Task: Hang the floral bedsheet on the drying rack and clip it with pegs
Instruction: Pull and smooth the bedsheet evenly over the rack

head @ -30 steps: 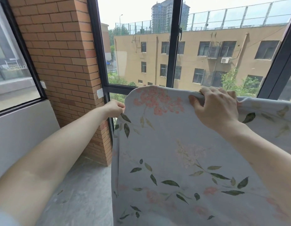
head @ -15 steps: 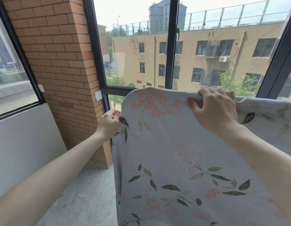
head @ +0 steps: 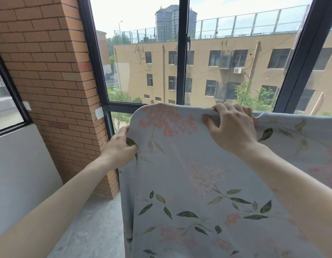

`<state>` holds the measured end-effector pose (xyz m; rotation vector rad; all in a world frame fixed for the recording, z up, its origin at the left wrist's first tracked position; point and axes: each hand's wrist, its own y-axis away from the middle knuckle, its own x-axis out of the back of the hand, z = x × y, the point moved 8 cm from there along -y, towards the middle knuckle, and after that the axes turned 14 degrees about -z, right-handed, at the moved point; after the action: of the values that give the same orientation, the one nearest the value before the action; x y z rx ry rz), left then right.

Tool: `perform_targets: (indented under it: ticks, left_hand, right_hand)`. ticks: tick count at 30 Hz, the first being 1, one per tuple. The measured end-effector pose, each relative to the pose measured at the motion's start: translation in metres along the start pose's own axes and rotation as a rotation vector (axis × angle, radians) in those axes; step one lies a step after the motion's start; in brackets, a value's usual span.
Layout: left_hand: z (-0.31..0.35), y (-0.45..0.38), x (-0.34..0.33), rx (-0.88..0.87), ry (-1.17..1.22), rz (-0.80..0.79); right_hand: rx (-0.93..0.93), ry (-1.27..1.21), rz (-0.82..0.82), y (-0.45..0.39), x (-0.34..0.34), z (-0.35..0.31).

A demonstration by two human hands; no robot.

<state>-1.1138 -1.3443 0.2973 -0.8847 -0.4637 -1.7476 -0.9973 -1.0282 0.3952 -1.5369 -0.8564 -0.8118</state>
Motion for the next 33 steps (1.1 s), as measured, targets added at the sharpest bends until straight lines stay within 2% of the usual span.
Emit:
perform_targets:
  ticks: [6, 10, 14, 18, 24, 28, 33]
  left_hand:
    - [-0.001, 0.013, 0.001, 0.019, -0.064, -0.056]
    - [0.011, 0.033, -0.008, -0.037, -0.078, -0.104]
    - [0.020, 0.071, -0.051, -0.062, -0.042, -0.323]
    - [0.019, 0.114, -0.100, -0.048, -0.113, -0.345]
    - [0.016, 0.176, -0.184, 0.041, -0.035, -0.415]
    - [0.041, 0.214, -0.247, 0.067, -0.013, -0.467]
    - [0.116, 0.267, -0.338, 0.026, 0.019, -0.568]
  right_hand:
    - [0.079, -0.236, 0.065, 0.030, 0.009, 0.000]
    - [0.082, -0.387, 0.057, 0.066, 0.004, 0.002]
    - [0.026, -0.552, -0.099, 0.122, -0.034, 0.007]
    - [-0.057, -0.678, -0.301, 0.187, -0.086, 0.021]
    - [-0.157, -0.693, -0.603, 0.297, -0.120, 0.061]
    - [-0.240, -0.690, -0.666, 0.363, -0.110, 0.107]
    - [-0.375, -0.695, -0.676, 0.460, -0.074, 0.182]
